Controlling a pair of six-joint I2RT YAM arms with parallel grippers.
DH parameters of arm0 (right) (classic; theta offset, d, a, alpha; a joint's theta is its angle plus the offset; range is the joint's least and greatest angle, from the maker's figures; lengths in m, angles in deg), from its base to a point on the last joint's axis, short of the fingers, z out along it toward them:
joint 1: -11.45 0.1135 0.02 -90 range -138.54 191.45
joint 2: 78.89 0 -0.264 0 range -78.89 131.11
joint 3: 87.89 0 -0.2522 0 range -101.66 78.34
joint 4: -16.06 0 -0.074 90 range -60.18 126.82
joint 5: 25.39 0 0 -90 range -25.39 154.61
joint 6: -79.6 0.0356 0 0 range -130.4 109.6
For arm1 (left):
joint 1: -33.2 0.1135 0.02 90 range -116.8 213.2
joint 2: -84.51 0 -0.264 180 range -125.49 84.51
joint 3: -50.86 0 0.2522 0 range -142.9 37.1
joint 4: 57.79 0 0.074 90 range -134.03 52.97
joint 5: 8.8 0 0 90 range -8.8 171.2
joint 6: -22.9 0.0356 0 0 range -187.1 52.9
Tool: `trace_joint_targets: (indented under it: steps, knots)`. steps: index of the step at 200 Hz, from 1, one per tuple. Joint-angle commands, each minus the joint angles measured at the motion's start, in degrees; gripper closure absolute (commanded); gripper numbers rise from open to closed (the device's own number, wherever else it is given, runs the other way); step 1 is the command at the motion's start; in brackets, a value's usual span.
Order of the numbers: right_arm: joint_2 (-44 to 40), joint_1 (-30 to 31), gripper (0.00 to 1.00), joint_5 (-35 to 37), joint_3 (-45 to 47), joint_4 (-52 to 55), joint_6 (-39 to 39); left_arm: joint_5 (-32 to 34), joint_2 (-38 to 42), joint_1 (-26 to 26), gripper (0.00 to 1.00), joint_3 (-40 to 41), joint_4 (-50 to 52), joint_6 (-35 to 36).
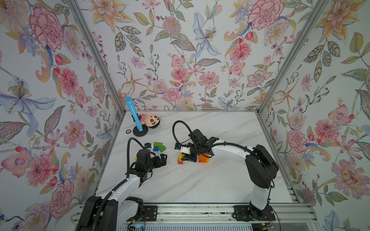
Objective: Assemble the letter p with lego
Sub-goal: Assemble the lego brick with the lego brick.
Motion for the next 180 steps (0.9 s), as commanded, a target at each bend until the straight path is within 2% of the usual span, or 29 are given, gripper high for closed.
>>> trace_joint_targets:
  steps: [1, 30, 84, 139, 180]
  knots:
    - [1.6, -0.5, 0.84, -2.0, -2.1, 2.0, -3.0, -0.2, -1.4, -1.9, 0.01, -0.7, -3.0, 0.9]
    - [2.6, -0.6, 0.84, -1.9, -2.9, 2.5, -4.1, -0.4, -1.9, -3.3, 0.02, -1.0, -4.2, 1.0]
    - [4.4, -1.7, 0.84, -4.2, -4.6, 3.6, -6.4, -5.9, -2.7, -3.5, 0.02, 0.1, -8.5, 0.7]
    - [5.5, -1.6, 0.84, -6.0, -4.6, 4.3, -6.8, -6.4, -3.0, -3.9, 0.02, 0.5, -10.0, 0.3]
    - [6.4, -1.3, 0.85, -3.5, -4.3, 3.0, -5.2, -6.2, -4.0, -4.5, 0.02, 0.5, -10.5, 0.4]
